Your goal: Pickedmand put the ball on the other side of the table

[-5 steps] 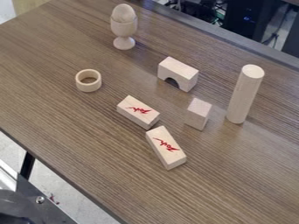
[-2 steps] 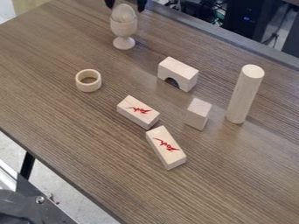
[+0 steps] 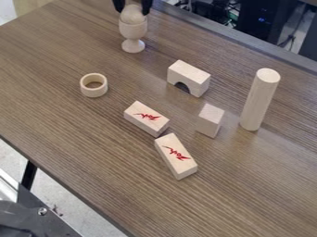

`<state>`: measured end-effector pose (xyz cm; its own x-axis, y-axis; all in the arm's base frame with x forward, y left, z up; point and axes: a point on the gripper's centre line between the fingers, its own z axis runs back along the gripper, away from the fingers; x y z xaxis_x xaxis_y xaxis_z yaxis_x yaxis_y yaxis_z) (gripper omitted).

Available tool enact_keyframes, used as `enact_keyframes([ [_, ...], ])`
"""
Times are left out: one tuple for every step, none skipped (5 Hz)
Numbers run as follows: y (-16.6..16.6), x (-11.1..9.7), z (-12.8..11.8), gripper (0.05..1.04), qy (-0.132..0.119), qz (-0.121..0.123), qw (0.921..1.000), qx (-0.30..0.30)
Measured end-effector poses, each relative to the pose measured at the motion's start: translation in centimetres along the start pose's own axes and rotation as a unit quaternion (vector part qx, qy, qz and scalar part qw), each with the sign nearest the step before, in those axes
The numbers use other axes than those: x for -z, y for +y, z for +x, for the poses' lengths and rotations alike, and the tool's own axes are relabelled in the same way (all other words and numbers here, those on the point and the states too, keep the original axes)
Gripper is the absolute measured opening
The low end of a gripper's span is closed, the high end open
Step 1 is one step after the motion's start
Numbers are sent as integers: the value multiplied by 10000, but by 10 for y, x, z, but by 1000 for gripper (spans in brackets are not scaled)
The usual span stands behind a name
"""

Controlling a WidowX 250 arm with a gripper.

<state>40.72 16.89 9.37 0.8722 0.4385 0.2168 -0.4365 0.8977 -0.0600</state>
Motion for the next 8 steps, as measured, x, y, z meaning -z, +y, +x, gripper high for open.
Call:
enact_keyframes([
  [0,0,-2,662,69,-10,10000,31],
  [0,-2,-10,662,214,-33,9998,47],
  [-4,-29,-5,662,-91,-162,9998,73],
  [-7,-66,-2,662,-469,-317,9984,63],
  [-7,-79,-8,662,-592,-288,9978,124],
  [4,-70,-23,662,-517,8,9984,217],
  [25,-52,-36,662,-346,281,9989,127],
  [48,-47,-38,662,-381,408,9984,-84],
])
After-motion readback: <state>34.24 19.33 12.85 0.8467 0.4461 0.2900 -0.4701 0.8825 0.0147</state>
